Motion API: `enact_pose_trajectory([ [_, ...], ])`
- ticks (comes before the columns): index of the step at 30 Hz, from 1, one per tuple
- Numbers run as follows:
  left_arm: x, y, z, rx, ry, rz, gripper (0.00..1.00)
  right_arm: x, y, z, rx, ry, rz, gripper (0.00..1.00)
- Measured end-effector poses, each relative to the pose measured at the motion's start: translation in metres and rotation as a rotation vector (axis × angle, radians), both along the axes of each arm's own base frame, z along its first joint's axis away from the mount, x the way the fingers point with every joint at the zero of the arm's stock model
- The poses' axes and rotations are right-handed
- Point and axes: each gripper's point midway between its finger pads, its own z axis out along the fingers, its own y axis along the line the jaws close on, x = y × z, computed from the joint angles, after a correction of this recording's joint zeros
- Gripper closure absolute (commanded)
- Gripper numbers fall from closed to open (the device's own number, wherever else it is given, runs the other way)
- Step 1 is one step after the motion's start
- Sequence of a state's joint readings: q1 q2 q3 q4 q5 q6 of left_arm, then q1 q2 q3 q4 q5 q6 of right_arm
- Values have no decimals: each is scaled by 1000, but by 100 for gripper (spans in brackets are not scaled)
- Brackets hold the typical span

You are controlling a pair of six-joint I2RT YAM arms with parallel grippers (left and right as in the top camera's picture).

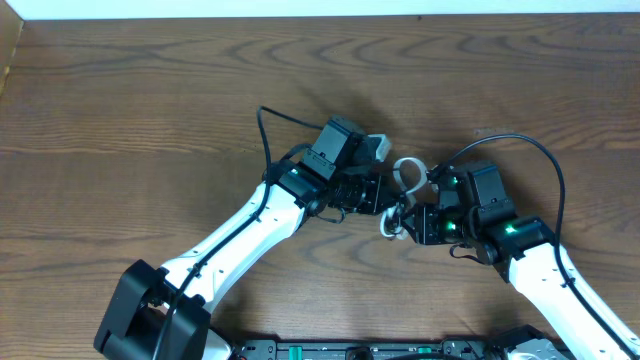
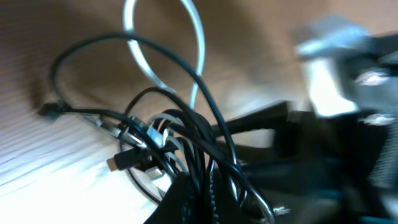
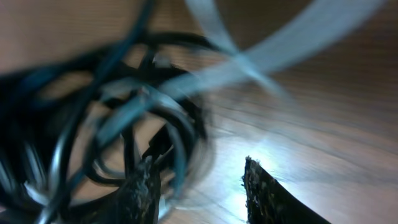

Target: Untangle cables

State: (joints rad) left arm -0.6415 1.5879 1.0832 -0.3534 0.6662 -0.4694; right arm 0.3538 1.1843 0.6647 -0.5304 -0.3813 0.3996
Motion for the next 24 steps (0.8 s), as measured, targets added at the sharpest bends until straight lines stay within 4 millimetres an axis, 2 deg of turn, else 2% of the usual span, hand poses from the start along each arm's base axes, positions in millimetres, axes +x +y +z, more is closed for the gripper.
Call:
enact_pose_trajectory([
  [5, -9, -9, 12, -84, 30, -55, 93, -4, 14, 8, 84, 7, 45, 64],
  [11, -9, -21, 31, -191, 18, -107, 93, -3, 13, 9, 88, 11, 29, 71],
  [15, -9, -25, 37, -231, 37, -111, 93, 0, 11, 8, 83, 18, -6, 88],
  [16, -10, -26, 38, -238, 46, -116, 93, 0, 11, 8, 82, 19, -11, 98],
  [21, -15, -28, 40, -252, 71, -127, 93, -2, 4, 3, 50, 45, -47, 99],
  [24, -19, -28, 38, -252, 86, -135, 93, -10, -17, -10, -51, 111, -138, 99],
])
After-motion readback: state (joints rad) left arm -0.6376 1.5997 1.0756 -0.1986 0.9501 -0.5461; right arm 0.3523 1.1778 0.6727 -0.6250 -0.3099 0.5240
